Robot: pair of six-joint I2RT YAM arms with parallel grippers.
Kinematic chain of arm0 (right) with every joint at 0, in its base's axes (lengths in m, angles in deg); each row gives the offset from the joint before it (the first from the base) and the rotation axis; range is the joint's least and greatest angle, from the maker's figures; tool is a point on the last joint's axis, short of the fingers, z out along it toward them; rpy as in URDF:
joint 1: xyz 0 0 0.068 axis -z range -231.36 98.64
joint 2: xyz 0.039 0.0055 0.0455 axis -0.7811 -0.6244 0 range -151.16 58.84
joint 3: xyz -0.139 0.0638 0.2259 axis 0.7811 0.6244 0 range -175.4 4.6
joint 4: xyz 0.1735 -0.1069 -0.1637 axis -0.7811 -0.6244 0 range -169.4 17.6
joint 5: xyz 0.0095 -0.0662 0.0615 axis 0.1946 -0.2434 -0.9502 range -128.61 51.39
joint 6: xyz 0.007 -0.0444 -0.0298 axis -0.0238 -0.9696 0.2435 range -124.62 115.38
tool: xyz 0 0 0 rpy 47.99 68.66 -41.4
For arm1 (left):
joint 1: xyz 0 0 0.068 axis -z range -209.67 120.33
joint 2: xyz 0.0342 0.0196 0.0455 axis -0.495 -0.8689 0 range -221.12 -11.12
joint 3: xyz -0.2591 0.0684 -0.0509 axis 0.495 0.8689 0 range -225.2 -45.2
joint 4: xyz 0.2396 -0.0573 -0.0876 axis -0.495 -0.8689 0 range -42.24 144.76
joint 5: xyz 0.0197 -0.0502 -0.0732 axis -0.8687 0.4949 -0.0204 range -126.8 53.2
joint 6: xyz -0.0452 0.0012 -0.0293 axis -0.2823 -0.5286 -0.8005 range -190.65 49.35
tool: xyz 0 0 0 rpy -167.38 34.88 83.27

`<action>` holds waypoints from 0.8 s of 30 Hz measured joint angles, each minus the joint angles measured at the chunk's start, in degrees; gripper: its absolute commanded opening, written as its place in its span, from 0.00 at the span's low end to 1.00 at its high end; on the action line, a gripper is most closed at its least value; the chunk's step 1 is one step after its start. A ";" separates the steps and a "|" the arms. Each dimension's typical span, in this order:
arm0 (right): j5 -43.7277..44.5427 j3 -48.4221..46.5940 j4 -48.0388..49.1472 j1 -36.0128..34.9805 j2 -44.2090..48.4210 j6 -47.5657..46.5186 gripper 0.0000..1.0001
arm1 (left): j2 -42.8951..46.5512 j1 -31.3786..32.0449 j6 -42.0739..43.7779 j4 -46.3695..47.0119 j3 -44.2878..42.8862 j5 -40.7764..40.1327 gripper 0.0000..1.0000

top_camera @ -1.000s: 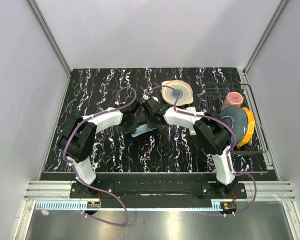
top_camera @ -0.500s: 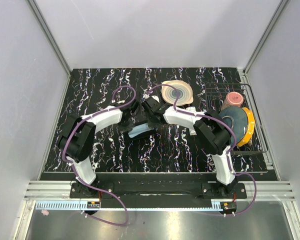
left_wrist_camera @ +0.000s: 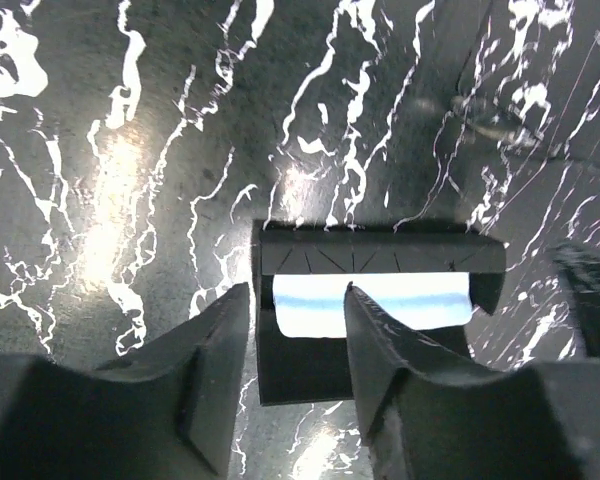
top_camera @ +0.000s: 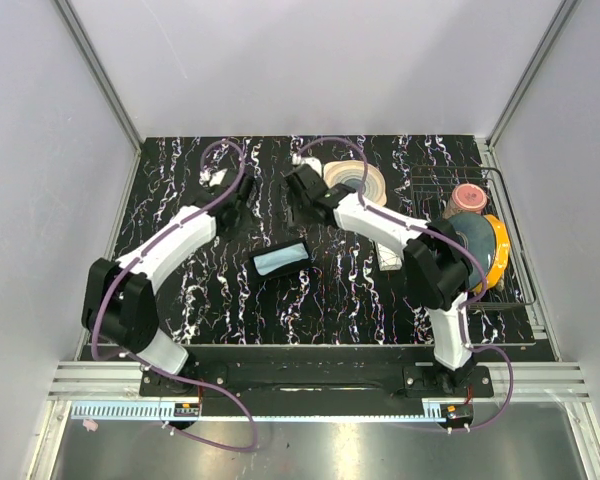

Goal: Organize the sunglasses
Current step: Pick up the sunglasses from the center of the board.

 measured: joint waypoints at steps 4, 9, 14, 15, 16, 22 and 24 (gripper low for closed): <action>0.35 -6.25 -1.18 3.74 -0.85 -1.20 0.68 | 2.19 -4.57 1.57 1.29 0.26 1.77 0.65; 0.31 -23.80 -4.02 9.38 -9.97 -3.17 0.69 | 4.13 -9.53 4.50 3.63 0.79 6.23 0.72; 0.33 -40.50 -12.61 12.83 -22.43 -4.07 0.67 | 4.11 -12.28 7.13 5.40 0.76 11.39 0.73; 0.28 -41.88 -14.19 13.18 -24.11 -4.04 0.65 | 4.11 -12.50 7.41 5.53 0.76 11.85 0.73; 0.22 -42.32 -15.82 13.35 -25.24 -4.04 0.64 | 4.09 -12.74 7.69 5.77 0.76 12.39 0.73; -1.51 -42.34 -22.67 13.44 -27.74 -4.07 0.51 | 2.95 -13.38 8.70 7.04 0.68 15.58 0.73; -1.66 -42.34 -23.61 13.49 -27.74 -4.07 0.47 | 2.29 -13.42 8.85 7.30 0.68 16.24 0.73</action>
